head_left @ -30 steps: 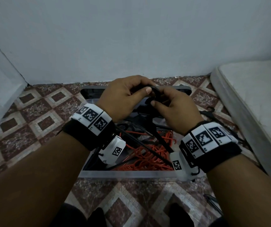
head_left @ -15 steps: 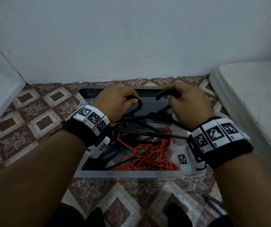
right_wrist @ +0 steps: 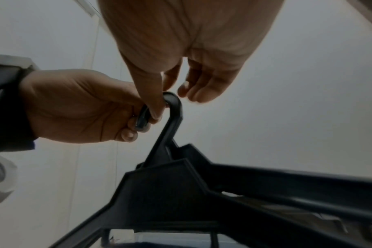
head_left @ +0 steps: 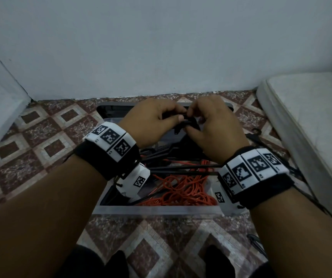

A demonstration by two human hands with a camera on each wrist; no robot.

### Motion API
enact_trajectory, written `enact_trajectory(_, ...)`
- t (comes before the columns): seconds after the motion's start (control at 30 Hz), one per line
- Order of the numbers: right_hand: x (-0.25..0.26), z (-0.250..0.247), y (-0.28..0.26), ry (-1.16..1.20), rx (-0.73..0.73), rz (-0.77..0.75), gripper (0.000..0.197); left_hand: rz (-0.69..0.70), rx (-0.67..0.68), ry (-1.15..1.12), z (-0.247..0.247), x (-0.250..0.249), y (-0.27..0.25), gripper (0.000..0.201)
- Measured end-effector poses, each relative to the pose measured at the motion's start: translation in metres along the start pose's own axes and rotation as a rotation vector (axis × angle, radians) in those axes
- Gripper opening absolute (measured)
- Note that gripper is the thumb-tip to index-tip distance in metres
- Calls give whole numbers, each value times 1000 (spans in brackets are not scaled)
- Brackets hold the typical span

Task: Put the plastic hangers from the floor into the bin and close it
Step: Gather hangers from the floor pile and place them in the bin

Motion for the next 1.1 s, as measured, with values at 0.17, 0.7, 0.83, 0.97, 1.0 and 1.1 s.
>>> enact_trajectory(0.17,-6,-3,-1,55,82,58,41,-37,51,-232,-3,5,-2,19)
enact_trajectory(0.7,-63,-18,6,239,-126,446,29,-635,504,513,71,181,-16,57)
enact_trajectory(0.83,-72,-18,5,221,-140,470,27,-525,552,420,76,174,-12,21)
enact_trajectory(0.97,-73,-19,7,220,-150,475,25,-403,545,338,71,156,-1,22)
enact_trajectory(1.0,-72,-18,7,220,-151,471,25,-385,568,324,70,150,0,24)
enact_trajectory(1.1,-70,-18,8,216,-148,453,25,-321,673,378,70,134,-1,25)
Point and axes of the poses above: each hand's wrist, its own y-axis towards the middle knuckle, its own z-axis out of the palm, x = y × z, the point moved 2 cm from there along y, towards the middle knuckle, and after that the axes turned 3 degrees about -z, right-handed, at the moved point
